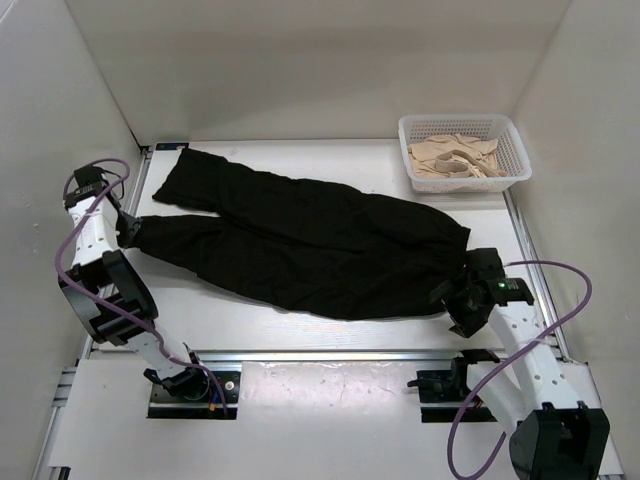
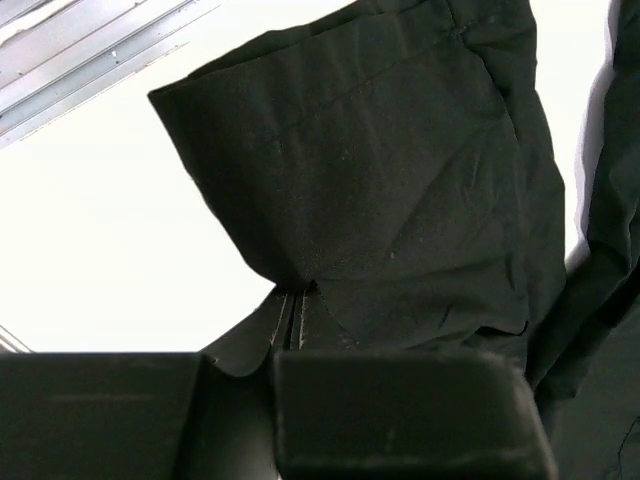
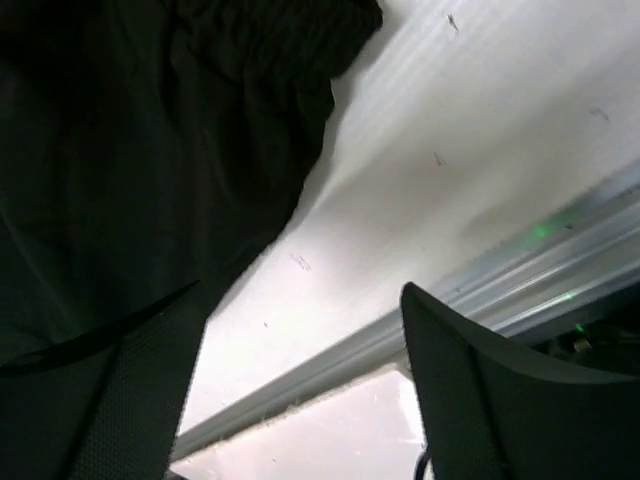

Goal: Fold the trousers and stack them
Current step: Fold the trousers

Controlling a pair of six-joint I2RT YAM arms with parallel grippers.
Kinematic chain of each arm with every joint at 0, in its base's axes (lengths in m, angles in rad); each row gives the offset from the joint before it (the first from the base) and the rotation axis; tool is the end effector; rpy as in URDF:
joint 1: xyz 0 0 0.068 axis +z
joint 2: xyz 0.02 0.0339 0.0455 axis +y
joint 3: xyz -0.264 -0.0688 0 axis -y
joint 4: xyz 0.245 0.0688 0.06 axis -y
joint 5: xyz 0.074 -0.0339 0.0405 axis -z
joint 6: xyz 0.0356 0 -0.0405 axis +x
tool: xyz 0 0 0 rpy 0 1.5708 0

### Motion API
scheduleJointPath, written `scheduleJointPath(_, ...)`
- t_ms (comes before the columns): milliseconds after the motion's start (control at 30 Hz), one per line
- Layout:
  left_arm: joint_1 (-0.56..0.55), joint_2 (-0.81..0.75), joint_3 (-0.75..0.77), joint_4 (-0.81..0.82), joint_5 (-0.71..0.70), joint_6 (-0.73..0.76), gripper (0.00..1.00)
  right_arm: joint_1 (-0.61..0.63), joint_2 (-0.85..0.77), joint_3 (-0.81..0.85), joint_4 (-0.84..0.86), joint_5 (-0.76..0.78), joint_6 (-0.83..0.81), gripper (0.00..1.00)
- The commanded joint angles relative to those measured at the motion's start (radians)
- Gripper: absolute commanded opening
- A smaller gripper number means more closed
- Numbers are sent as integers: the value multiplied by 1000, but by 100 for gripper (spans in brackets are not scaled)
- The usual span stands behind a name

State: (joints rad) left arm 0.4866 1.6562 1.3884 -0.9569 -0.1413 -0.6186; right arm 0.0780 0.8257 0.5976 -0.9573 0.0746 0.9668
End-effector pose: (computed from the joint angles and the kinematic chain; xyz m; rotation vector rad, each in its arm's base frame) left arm 0.2909 0.1596 0.2668 -1.4900 2.3505 0.1644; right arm 0.1342 0.0078 0.2091 1.2070 2.4881 0.1798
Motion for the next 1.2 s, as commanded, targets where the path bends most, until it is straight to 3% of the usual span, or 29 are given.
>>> scheduleJointPath(0, -5, -21, 20, -3, 8, -1, 10, -4, 42, -24, 136, 4, 32, 80)
scheduleJointPath(133, -14, -30, 31, -13, -1, -1, 10, -4, 142, -44, 291, -6, 41, 72)
scheduleJointPath(233, -14, -39, 31, -22, -1, -1, 10, -4, 249, -53, 403, 4, 32, 60)
scheduleJointPath(267, -23, -39, 40, -22, -1, -1, 10, -4, 312, -53, 417, 14, 32, 45)
scheduleJointPath(333, -23, -39, 40, -32, -1, -1, 10, 6, 361, -33, 428, 36, 32, 27)
scheduleJointPath(367, -23, -48, 49, -43, -1, -1, 10, 6, 374, -1, 428, 36, 15, 5)
scheduleJointPath(400, -23, -49, 49, -43, 8, 8, 10, 6, 374, 22, 413, 46, 1, 0)
scheduleJointPath(600, -23, -130, 154, -112, 28, 8, 10, 6, 216, 226, 165, 183, -80, 0)
scheduleJointPath(767, -23, -185, 213, -152, 28, 8, 10, 6, 129, 309, -84, 192, -105, 0)
scheduleJointPath(1167, 6, -299, 141, -132, 37, 72, 10, 6, -125, 427, -438, 307, -48, 0)
